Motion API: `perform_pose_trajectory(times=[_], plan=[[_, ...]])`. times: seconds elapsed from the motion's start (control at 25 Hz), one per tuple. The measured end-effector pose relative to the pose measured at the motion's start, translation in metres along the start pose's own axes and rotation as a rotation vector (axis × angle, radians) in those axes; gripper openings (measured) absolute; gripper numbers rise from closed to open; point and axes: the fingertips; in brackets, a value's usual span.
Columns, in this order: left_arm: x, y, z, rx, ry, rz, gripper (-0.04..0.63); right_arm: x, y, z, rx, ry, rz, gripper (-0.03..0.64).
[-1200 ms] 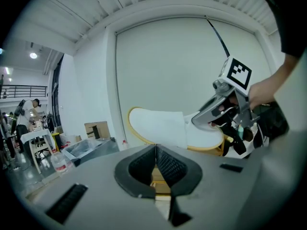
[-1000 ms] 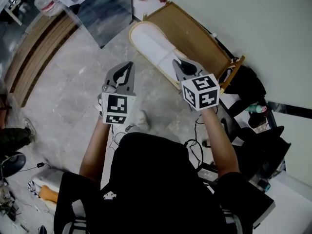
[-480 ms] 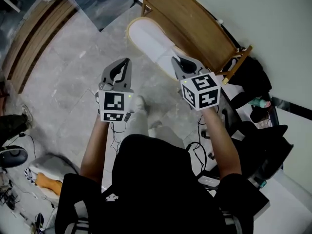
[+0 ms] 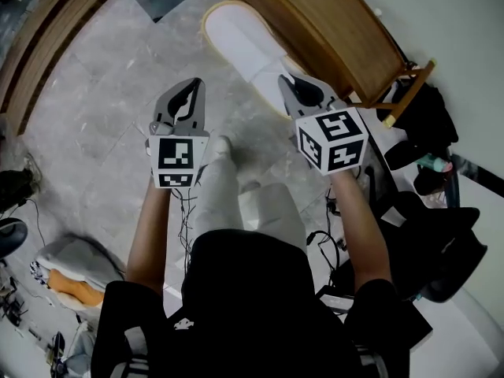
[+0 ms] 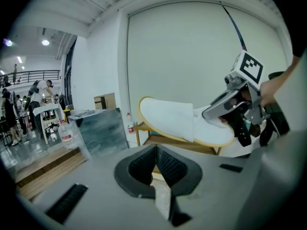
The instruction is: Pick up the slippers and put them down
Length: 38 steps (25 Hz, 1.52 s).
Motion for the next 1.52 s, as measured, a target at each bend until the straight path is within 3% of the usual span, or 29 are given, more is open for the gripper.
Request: perform_pose_trajectory(times=[0.36,0.56,1.52], plan=[[0.005,-0.022,-0.101,0.041,0.042,0.013,0.005,0.021,-0.048,-0.083,0.005,-0.003,0.026,0.012],[0.004,-0.042,-0.149,0.039,0.026,0.010,0.005,0.023,-0.077,-0.127,0.003,-0.010,0.030,0.012],[0.048,-0.128,-0.326,-0.016,0.023,0.056,0.005,0.035,-0.225,-0.301,-0.025,0.017,0.065,0.012]])
Point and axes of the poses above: the fingertips, and each gripper's own axes: y backward along the fingers, x to its left, z out of its top, and after that the axes turned 10 degrees about y, right-handed
